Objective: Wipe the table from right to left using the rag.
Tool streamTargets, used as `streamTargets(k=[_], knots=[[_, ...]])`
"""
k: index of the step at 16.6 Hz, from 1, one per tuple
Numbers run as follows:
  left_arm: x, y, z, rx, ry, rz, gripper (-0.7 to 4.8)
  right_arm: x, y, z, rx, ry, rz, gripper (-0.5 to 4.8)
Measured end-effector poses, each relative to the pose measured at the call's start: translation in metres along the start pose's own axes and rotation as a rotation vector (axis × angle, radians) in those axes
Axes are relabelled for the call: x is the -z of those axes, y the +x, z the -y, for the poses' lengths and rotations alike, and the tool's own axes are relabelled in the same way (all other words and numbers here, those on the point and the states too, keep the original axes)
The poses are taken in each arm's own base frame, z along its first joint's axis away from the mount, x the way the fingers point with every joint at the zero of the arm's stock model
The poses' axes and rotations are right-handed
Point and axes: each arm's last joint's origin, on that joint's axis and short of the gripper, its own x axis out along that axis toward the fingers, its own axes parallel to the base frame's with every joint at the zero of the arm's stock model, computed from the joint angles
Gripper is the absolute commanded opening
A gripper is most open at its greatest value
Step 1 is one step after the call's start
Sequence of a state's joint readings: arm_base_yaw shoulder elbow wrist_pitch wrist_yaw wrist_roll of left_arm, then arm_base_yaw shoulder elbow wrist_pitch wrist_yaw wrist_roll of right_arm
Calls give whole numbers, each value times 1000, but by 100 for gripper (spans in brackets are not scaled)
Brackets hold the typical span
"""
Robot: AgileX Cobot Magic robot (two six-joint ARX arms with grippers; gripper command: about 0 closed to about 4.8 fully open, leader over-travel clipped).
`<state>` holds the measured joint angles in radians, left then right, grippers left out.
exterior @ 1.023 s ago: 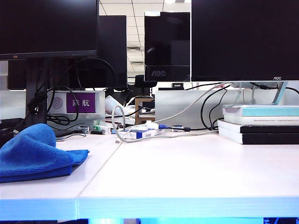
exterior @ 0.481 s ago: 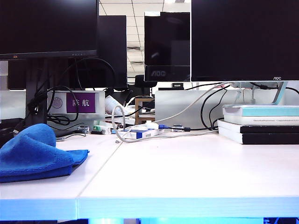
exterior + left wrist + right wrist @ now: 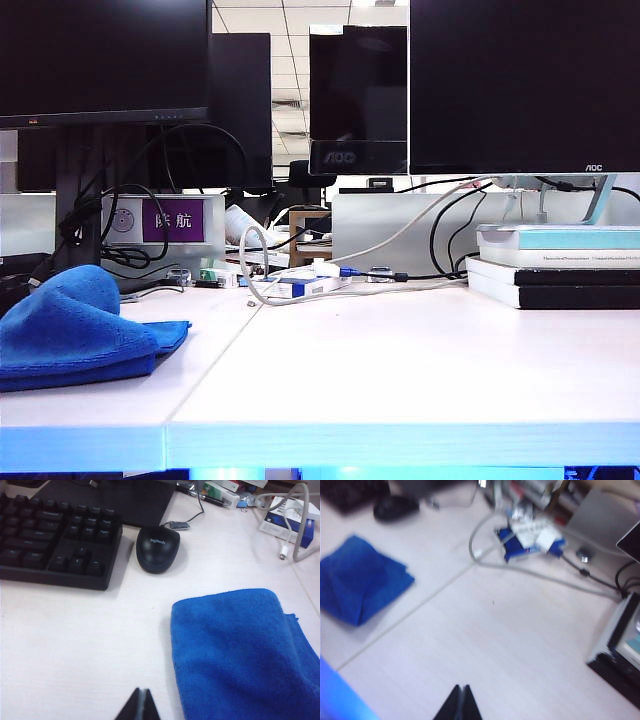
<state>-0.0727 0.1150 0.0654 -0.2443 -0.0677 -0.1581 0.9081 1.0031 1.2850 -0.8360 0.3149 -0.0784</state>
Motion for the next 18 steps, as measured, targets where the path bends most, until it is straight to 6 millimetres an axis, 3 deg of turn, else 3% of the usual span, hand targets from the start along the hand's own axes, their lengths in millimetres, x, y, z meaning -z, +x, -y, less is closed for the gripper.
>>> streamTargets(k=[2, 5, 7, 11, 16, 18], knots=[[0, 0, 0, 0, 0, 0, -4, 38, 6, -5, 8, 33, 110, -5], [0, 0, 0, 0, 0, 0, -4, 75, 20, -12, 50, 73, 225, -5], [0, 0, 0, 0, 0, 0, -4, 104, 34, -16, 121, 81, 209, -5], [0, 0, 0, 0, 0, 0, -4, 138, 54, -26, 109, 158, 114, -5], [0, 0, 0, 0, 0, 0, -4, 134, 35, -18, 154, 193, 242, -5], [0, 0, 0, 0, 0, 0, -4, 141, 28, -10, 209, 215, 283, -5]])
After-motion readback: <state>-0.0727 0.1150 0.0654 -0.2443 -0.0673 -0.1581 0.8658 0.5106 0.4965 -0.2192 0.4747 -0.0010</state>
